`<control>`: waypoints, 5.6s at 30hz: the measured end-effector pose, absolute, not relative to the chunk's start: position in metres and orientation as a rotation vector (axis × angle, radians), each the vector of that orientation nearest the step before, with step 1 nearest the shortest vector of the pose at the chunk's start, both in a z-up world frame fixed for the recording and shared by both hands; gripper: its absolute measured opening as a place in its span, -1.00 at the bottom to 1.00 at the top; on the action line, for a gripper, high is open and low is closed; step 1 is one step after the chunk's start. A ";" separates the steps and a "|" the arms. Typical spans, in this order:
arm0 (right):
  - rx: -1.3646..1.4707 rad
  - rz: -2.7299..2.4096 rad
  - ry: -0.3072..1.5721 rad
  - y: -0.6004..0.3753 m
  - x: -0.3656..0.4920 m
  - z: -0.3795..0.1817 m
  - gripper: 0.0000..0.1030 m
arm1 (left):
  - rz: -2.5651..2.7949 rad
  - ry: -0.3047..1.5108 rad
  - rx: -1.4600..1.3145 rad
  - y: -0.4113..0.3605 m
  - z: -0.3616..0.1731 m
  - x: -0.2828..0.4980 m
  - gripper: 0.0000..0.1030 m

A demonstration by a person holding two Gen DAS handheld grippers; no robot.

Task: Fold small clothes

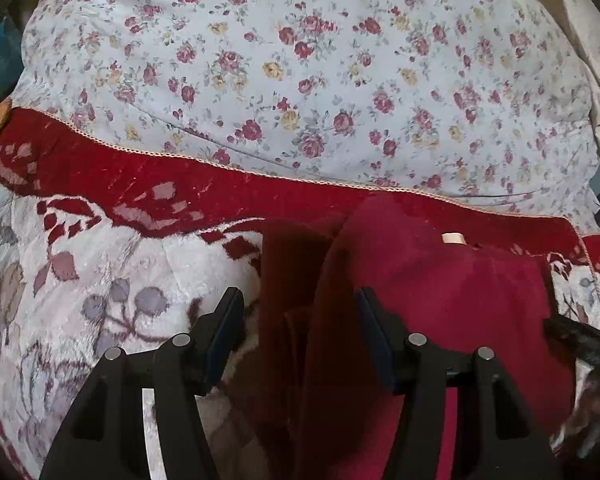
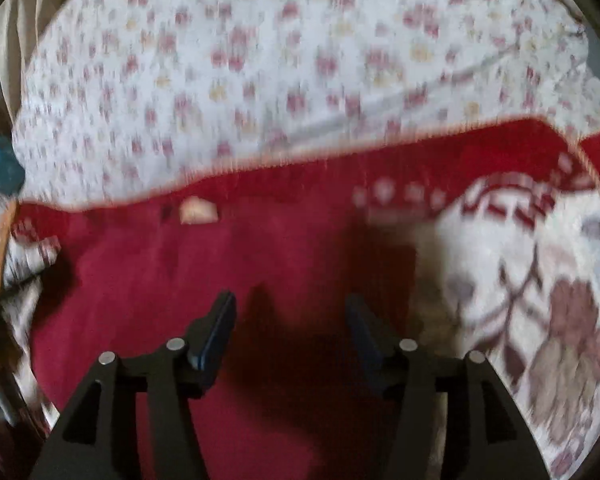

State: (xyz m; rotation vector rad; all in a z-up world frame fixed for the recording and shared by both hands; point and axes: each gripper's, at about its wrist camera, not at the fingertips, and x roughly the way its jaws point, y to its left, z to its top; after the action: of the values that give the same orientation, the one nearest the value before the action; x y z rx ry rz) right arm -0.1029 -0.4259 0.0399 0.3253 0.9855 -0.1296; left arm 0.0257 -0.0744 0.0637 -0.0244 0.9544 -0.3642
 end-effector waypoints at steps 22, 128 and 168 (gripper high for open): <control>0.383 0.257 1.116 -0.189 0.053 0.040 0.34 | -0.407 1.007 0.031 -0.042 0.051 -0.021 -0.28; -0.058 0.190 1.162 -0.140 0.072 0.012 0.69 | -0.474 1.123 -0.149 -0.026 0.036 -0.010 -0.24; 0.288 0.319 1.081 -0.215 0.041 0.049 -0.32 | -0.578 1.025 -0.098 -0.053 0.050 -0.016 -0.79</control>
State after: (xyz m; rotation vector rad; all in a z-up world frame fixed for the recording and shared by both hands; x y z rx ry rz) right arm 0.0411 -0.2151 0.0490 0.2875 1.0809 0.3189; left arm -0.0159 -0.0526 0.0499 -0.0985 1.0254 -0.5776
